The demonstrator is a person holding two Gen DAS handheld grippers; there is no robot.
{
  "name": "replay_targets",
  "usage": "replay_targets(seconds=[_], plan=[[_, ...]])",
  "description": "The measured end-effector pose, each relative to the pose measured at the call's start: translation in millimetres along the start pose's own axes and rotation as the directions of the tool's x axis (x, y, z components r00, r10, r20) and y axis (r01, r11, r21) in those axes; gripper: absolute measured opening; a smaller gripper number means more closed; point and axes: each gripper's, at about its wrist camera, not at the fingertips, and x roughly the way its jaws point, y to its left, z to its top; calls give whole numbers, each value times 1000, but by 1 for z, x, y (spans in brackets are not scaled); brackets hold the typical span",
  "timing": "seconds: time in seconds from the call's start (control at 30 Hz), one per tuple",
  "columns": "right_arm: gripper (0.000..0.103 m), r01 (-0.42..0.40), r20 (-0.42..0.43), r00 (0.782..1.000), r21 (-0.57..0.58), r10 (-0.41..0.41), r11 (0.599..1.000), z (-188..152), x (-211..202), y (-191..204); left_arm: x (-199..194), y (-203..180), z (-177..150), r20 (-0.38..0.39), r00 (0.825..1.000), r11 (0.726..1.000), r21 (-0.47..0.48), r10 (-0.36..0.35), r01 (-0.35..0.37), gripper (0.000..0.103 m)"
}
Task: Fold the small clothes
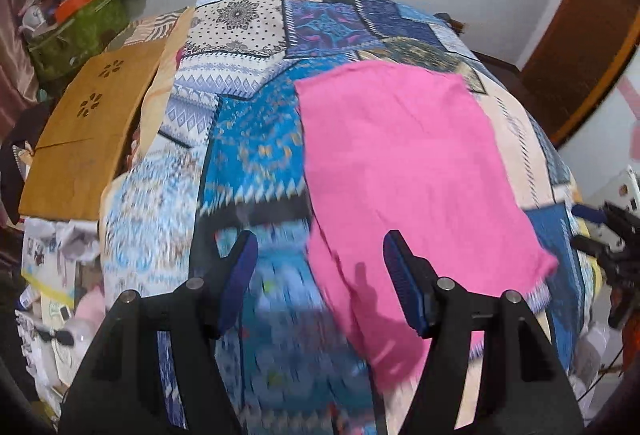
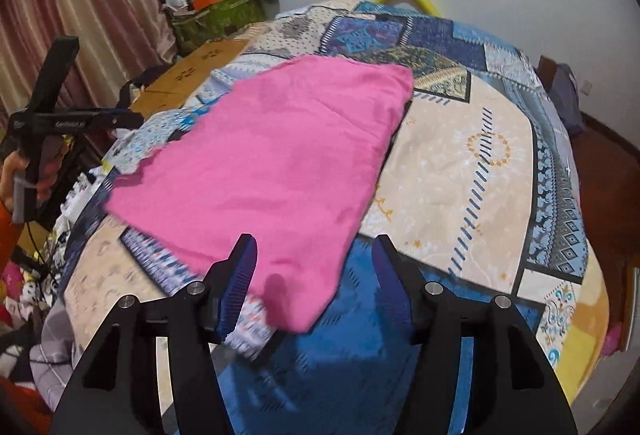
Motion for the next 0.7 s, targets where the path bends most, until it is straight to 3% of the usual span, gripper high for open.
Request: replay_targets(seconds=[0.17, 0.4, 0.53, 0.63, 0.7], plan=[[59, 0, -13, 1000, -36, 0, 999, -11, -4, 17, -16, -26, -41, -20, 1000, 997, 82, -5, 6, 71], [59, 1, -82, 997, -95, -9, 996, -25, 16, 34, 1, -63, -82, -58, 998, 977, 212, 39, -26, 73], [59, 34, -111, 993, -133, -49, 991, -29, 33, 36, 9, -67, -81, -11, 996, 970, 228, 84, -79, 87], [58, 40, -101, 993, -158, -57, 987, -28, 42, 35, 17, -70, -72, -5, 998, 964, 257, 66, -63, 84], [58, 22, -103, 994, -160, -39, 987, -25, 46, 34, 22, -74, -68, -12, 999, 960, 277, 34, -29, 73]])
